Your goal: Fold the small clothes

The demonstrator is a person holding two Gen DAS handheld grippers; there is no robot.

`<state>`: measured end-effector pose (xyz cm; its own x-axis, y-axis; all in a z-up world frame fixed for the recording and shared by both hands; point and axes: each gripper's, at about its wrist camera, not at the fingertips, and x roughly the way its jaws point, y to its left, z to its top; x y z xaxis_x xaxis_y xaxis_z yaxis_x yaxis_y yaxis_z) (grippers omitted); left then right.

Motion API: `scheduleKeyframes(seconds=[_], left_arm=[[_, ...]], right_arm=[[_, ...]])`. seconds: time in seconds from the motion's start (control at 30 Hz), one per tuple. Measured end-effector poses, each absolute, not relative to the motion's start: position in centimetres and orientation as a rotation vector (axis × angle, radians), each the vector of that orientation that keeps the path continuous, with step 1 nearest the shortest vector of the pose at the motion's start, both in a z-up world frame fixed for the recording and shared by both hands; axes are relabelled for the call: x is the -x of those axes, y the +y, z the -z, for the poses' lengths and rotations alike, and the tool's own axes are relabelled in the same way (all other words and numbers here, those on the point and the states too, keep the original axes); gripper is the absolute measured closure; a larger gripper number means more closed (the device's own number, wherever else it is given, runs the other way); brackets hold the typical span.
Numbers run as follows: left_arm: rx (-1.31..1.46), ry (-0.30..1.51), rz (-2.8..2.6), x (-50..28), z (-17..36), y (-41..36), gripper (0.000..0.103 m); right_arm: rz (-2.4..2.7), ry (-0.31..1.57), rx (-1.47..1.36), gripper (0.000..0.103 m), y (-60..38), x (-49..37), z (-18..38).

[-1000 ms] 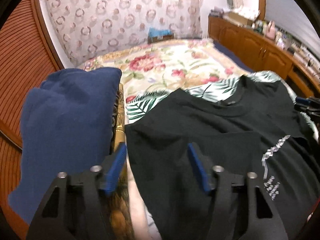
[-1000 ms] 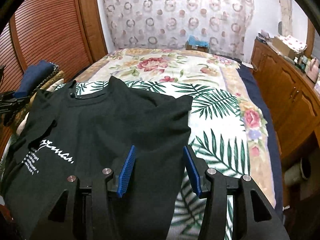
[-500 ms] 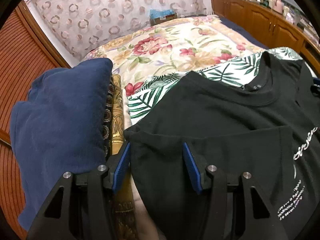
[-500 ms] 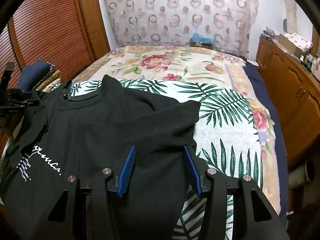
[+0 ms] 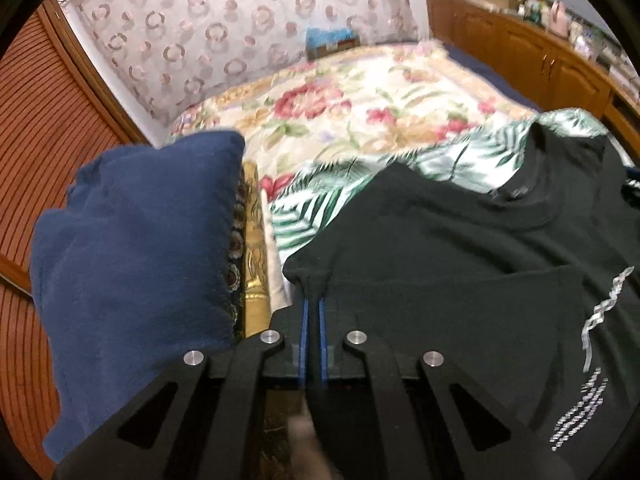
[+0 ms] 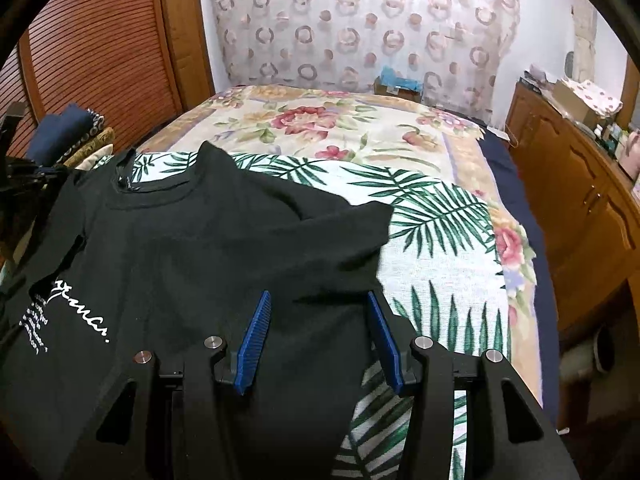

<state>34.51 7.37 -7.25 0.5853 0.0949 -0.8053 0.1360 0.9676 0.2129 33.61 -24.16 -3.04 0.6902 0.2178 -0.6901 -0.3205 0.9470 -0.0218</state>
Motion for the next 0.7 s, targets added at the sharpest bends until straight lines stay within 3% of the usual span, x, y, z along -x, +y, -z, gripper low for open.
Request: scheduleKeyframes(seconds=[0.47, 0.5, 0.53, 0.57, 0.7], left_arm=[[-0.24, 0.82, 0.118, -31.5, 4.2, 5.3, 0.098], [-0.228, 0.81, 0.131, -31.1, 4.0, 5.3, 0.098], [-0.216, 0.798, 0.144, -30.6, 3.7, 5.2, 0.098], [-0.209, 0.789, 0.151, -30.2, 3.4, 5.1, 0.098], [-0.174, 0.744, 0.194, -27.6, 1.7, 4.9, 0.099]], right_arm=[[-0.269, 0.796, 0.032, 0.052, -25.2, -37.6, 3.2], [-0.275, 0.791, 0.037, 0.058, -24.9, -37.6, 3.1], [-0.3, 0.79, 0.039, 0.072, -24.5, -37.7, 3.1], [-0.332, 0.799, 0.039, 0.092, -24.3, -37.7, 3.0], [-0.397, 0.756, 0.058, 0.096, -23.0, -36.1, 1.6]])
